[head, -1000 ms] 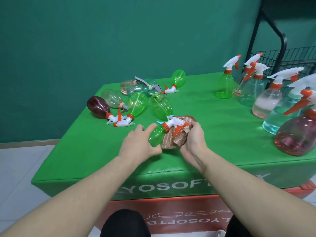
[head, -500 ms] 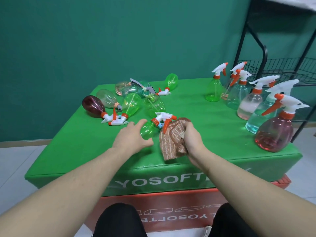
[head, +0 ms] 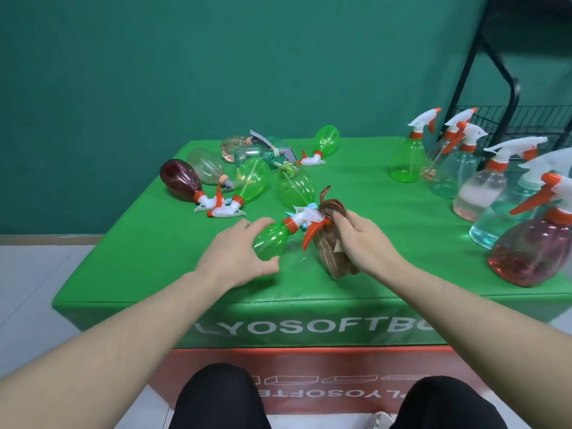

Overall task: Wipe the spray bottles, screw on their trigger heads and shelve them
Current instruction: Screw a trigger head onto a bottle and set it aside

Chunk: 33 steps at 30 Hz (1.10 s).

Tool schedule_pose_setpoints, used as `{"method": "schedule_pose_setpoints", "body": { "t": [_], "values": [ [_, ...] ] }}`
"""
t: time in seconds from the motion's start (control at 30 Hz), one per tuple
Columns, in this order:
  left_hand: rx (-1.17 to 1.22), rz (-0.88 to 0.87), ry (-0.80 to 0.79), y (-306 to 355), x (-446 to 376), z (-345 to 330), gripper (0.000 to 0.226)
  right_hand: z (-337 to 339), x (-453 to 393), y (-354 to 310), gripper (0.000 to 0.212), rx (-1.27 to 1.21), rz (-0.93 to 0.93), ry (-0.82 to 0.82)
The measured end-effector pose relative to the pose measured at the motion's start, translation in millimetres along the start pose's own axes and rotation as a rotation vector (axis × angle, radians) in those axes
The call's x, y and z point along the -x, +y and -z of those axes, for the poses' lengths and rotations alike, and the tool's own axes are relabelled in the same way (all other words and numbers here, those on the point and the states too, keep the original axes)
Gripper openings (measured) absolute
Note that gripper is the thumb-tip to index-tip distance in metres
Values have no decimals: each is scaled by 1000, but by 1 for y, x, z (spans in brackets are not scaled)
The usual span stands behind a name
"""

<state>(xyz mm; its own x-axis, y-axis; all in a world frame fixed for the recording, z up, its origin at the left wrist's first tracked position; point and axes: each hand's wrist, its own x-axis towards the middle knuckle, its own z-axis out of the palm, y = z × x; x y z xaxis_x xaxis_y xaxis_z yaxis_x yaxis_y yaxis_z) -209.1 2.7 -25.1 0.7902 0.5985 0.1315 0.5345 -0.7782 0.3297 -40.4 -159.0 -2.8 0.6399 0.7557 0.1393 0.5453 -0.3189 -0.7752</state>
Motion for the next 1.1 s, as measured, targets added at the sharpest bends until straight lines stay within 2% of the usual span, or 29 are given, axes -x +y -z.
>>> {"method": "schedule_pose_setpoints", "body": {
  "t": [0.1, 0.3, 0.43, 0.83, 1.0, 1.1],
  "values": [
    [-7, 5, 3, -1, -5, -2, 82, 2, -13, -2, 32, 104, 25, -59],
    [-85, -66, -21, 2, -5, -7, 84, -9, -38, -4, 37, 274, 47, -275],
    [-83, -62, -13, 1, -6, -7, 84, -16, -46, -14, 39, 309, 118, -341],
    [-22, -41, -1, -1, -4, -6, 82, 8, -15, 4, 39, 289, 262, -274],
    [-11, -51, 6, -3, -3, -6, 82, 21, -4, 19, 47, 478, 345, -297],
    [3, -69, 18, -5, -1, -7, 82, 21, -6, 19, 65, 601, 385, -304]
  ]
}}
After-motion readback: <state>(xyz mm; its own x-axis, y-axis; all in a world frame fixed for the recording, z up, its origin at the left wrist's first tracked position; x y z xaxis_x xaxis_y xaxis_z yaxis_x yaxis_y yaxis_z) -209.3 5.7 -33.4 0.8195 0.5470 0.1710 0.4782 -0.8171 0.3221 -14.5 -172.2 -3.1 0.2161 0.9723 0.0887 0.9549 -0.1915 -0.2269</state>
